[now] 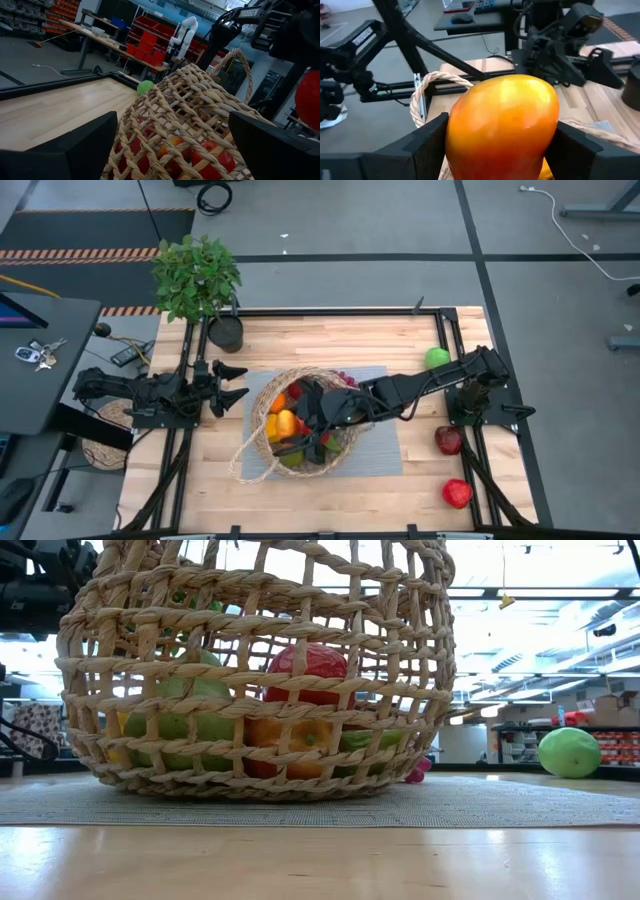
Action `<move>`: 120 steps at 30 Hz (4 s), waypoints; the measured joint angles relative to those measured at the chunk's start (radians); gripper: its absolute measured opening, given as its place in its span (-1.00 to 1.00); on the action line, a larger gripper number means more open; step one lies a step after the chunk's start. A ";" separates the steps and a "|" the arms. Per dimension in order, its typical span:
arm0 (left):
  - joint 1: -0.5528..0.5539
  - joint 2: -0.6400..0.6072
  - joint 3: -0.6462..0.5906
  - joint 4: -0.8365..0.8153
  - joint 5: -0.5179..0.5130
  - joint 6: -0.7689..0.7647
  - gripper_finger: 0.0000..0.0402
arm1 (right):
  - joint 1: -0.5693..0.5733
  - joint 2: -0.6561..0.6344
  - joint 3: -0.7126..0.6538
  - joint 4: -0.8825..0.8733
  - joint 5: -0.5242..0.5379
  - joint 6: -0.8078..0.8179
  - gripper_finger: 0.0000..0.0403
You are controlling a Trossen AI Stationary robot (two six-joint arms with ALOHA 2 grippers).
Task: Build produce basket
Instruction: Put the red mango into the brown basket, then put the green apple into the brown basket
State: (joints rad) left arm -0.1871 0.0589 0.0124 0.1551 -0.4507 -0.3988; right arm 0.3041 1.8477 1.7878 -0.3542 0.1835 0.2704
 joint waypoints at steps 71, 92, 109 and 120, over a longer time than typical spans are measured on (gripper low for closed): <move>0.000 0.000 0.001 0.004 0.000 0.000 0.94 | 0.033 0.443 0.413 -0.708 0.418 0.235 0.50; 0.000 0.000 0.000 0.004 0.000 0.000 0.94 | 0.088 0.331 0.546 -0.794 0.507 0.186 0.95; 0.000 0.000 0.000 0.004 0.000 0.000 0.94 | 0.349 0.227 0.514 -1.016 0.404 0.274 0.93; 0.000 0.000 0.000 0.004 0.000 0.000 0.94 | 0.461 0.228 0.372 -1.216 0.545 0.591 0.94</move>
State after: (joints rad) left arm -0.1872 0.0586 0.0128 0.1589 -0.4507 -0.3985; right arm 0.7650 2.0758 2.1593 -1.5702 0.7288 0.8618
